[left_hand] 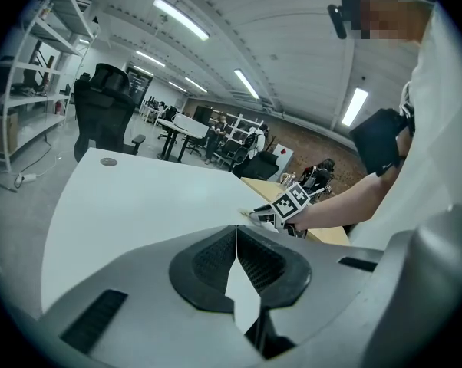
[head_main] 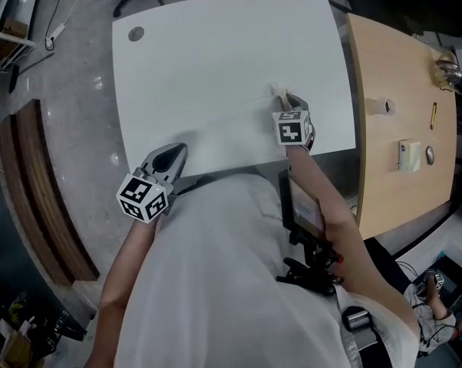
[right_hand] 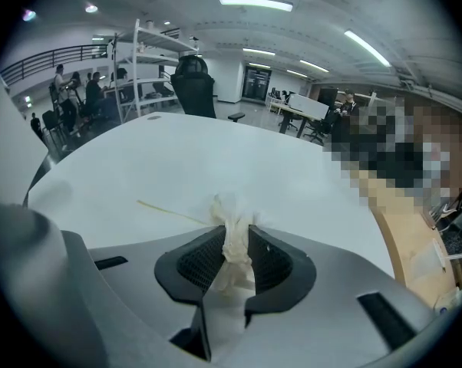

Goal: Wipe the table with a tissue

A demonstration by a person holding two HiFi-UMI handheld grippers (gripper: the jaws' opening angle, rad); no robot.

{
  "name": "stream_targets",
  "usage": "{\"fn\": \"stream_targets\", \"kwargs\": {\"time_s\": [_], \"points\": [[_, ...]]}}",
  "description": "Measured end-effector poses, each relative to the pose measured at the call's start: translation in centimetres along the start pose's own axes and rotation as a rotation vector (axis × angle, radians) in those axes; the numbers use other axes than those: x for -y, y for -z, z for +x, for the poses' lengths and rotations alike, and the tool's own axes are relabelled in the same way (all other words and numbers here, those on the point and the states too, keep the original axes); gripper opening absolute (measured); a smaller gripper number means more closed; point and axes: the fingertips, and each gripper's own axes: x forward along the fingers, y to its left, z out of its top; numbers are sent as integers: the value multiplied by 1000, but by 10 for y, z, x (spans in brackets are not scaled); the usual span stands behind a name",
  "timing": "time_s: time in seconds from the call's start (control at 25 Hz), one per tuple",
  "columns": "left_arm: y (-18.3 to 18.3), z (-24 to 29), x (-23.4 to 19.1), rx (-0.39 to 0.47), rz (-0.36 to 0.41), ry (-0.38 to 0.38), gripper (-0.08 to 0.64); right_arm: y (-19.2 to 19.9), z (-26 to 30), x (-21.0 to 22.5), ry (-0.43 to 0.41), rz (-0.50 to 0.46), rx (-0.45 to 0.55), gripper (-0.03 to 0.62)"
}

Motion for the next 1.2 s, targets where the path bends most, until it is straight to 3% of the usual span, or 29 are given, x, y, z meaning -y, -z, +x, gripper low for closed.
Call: {"fn": "stream_targets", "kwargs": {"time_s": [0.2, 0.64, 0.88, 1.04, 1.2], "points": [[0, -17, -12, 16, 9, 6, 8, -11, 1, -41, -41, 11, -9, 91], [11, -53, -24, 28, 16, -4, 8, -34, -9, -168, -186, -139, 33, 91], [18, -65, -23, 37, 19, -8, 8, -39, -15, -225, -275, -172, 26, 91], [22, -75, -22, 46, 25, -13, 8, -44, -21, -278, -419, -190, 39, 91], [31, -86, -29, 46, 17, -25, 8, -59, -40, -311, -645, -73, 70, 91]]}}
